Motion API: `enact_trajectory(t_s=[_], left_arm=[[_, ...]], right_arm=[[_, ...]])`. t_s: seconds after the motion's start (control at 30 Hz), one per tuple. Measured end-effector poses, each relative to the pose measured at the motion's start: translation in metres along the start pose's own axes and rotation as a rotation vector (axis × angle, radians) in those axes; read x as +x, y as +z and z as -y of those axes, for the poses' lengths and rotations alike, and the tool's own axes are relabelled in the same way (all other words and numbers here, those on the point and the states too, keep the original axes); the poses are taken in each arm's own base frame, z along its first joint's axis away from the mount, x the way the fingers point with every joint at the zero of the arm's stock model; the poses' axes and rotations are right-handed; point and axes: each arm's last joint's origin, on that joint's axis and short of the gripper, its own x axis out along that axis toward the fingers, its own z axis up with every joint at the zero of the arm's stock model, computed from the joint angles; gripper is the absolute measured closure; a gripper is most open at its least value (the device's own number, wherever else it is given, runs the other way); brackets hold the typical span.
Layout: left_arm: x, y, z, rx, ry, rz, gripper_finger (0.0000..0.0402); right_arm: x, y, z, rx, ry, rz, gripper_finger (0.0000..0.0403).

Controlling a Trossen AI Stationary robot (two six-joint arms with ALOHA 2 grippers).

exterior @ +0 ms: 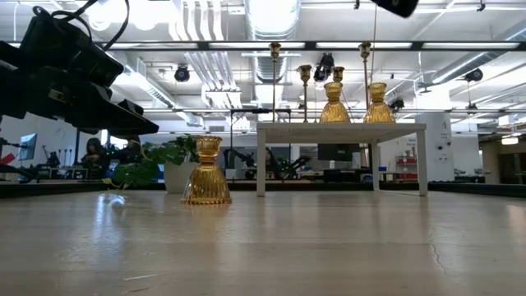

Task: Pick & Place candle stick holders
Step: Put the orange glass candle holder on the shelf

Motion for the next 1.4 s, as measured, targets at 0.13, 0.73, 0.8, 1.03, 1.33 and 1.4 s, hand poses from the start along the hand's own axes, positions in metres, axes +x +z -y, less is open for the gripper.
enact_trajectory(t_s=[0.13,0.73,0.8,1.03,1.33,1.4], left_arm=[[0.000,0.000,0.000,0.000,0.000,0.001,0.0225],[0.000,0.000,0.000,0.000,0.000,0.001,0.0225],[0.000,0.000,0.000,0.000,0.000,0.001,0.0225],[0.000,0.000,0.000,0.000,0.000,0.001,0.0225],[0.000,0.000,0.000,0.000,0.000,0.001,0.0225],[0.000,0.000,0.000,0.000,-0.001,0.001,0.0225]], right_arm=[[0.010,-0.026,0.008,0.020,0.111,0.140,0.0394],[0.080,-0.148,0.060,-0.273,0.194,0.539,0.0395],[0.079,-0.157,0.065,-0.280,0.201,0.585,0.0395],[0.080,-0.182,0.077,-0.287,0.190,0.648,0.0395],[0.084,-0.203,0.090,-0.298,0.137,0.743,0.0395],[0.086,-0.209,0.092,-0.296,0.144,0.761,0.0395]])
